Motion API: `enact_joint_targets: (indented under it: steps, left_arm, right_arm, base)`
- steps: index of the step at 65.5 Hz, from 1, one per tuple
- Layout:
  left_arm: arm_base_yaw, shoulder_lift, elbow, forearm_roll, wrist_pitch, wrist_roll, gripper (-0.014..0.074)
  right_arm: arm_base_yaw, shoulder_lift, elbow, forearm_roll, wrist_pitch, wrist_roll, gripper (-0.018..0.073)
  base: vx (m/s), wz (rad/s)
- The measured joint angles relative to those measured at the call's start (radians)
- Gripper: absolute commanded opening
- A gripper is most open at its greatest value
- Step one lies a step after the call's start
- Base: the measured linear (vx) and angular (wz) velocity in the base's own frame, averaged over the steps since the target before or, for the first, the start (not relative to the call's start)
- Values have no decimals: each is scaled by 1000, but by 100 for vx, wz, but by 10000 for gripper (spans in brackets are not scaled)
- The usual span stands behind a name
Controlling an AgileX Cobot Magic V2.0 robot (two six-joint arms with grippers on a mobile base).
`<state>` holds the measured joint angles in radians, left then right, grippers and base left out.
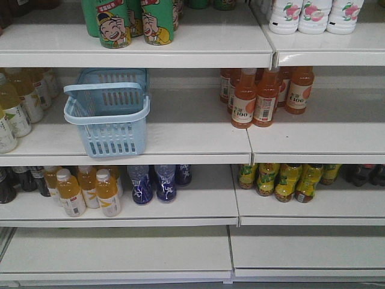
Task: Place coke in basket with both arms
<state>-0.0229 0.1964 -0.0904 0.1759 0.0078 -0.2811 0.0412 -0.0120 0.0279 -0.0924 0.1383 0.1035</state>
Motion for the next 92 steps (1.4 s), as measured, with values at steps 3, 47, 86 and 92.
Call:
enact_joint_targets:
  steps: [3, 47, 86, 92]
  left_arm:
    - [0, 57, -38, 0, 0, 0, -6]
    - [0, 475, -184, -6, -35, -3, -6]
    - [0, 475, -184, -7, -61, -3, 277]
    - [0, 475, -184, -7, -61, -3, 351]
  right_arm:
    - [0, 0, 0, 0, 0, 0, -9]
    - [0, 0, 0, 0, 0, 0, -9]
    - [0, 0, 0, 0, 0, 0, -9]
    - [0, 0, 0, 0, 0, 0, -9]
  base:
    - [0, 0]
    - [0, 0]
    - [0, 0]
    - [0, 0]
